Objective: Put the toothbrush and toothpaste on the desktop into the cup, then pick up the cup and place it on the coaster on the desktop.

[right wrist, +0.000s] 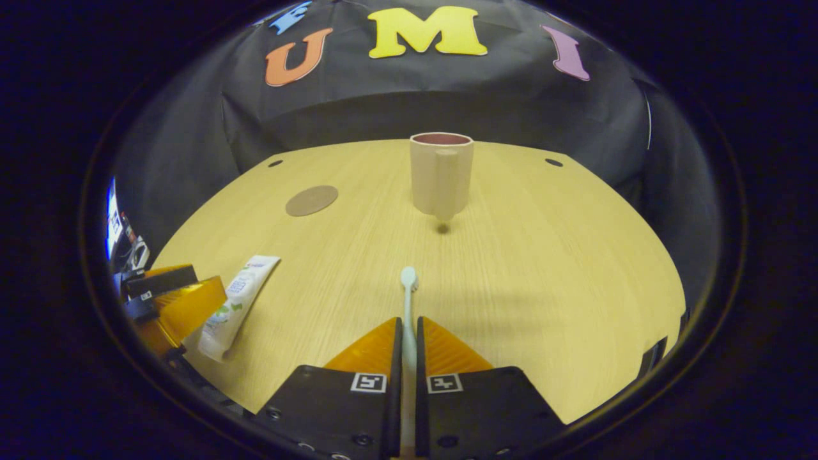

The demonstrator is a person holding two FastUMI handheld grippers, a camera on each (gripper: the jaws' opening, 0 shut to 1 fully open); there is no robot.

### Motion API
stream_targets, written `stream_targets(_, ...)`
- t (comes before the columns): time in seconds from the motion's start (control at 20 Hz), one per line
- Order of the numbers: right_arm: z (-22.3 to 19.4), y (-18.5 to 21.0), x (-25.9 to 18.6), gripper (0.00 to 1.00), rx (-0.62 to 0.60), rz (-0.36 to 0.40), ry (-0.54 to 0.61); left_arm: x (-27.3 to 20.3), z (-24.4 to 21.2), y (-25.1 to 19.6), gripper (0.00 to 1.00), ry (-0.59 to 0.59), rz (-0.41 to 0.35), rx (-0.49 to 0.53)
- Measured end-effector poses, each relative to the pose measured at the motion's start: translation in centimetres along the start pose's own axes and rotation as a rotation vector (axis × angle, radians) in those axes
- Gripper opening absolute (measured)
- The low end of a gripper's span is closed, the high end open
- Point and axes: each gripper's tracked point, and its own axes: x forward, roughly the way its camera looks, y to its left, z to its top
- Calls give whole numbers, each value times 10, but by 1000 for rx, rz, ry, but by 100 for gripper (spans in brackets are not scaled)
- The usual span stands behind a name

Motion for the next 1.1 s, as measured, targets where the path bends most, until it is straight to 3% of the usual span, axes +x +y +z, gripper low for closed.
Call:
stream_targets(0.2,8,-6,-12,8,36,38,-67,6,-14,-5,92,100,-1,14)
stream_targets(0.45,5,-9,-11,7,21,39,-77,8,-8,-5,84,98,22,78)
stream_targets(0.75,7,-13,-5,3,10,-2,-77,12,-15,-10,79,126,5,59)
stream_targets(0.85,5,-9,-3,4,-7,17,-57,12,-15,-12,78,133,-3,48)
stream_targets(0.95,0,-11,-1,55,-46,-18,-37,13,-17,-11,77,144,-6,57)
stream_targets(1.1,-1,-7,2,53,-65,-28,-23,17,-23,-11,77,172,-7,40)
